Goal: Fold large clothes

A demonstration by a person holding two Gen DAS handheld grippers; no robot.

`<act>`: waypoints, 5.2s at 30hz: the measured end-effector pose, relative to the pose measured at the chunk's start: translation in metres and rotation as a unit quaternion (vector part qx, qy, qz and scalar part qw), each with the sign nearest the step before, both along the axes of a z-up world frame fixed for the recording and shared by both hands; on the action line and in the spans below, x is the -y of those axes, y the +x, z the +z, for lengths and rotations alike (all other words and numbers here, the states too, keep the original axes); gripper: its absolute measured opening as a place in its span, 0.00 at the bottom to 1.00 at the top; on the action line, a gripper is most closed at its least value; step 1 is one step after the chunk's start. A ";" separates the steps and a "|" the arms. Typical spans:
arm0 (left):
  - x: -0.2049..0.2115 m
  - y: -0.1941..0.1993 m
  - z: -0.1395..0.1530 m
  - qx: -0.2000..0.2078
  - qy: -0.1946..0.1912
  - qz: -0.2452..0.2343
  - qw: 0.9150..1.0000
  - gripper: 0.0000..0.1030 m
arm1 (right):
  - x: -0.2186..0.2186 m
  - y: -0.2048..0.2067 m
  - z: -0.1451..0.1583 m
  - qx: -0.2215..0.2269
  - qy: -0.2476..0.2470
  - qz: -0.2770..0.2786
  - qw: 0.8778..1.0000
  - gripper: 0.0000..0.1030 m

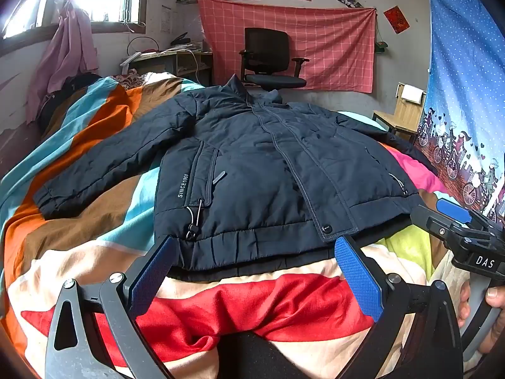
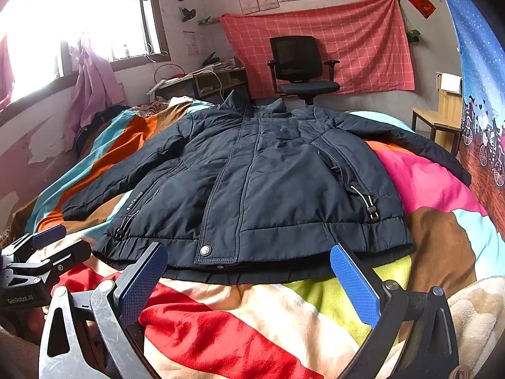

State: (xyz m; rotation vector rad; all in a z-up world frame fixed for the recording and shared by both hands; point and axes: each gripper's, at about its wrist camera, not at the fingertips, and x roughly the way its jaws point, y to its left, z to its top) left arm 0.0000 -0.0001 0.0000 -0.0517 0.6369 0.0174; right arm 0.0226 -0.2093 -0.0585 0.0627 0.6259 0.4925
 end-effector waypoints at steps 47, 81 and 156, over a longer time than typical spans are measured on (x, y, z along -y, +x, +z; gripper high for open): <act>0.000 -0.001 0.000 -0.002 -0.001 0.000 1.000 0.96 | 0.000 0.000 -0.001 0.000 0.001 0.000 1.000 1.00; 0.005 0.002 -0.006 -0.007 -0.006 -0.001 1.000 0.96 | 0.000 0.001 -0.002 -0.001 0.002 0.000 1.000 1.00; 0.142 0.584 -0.092 -0.137 0.037 -0.138 0.980 0.96 | 0.301 0.333 -0.084 -0.149 0.262 -0.492 0.817 0.89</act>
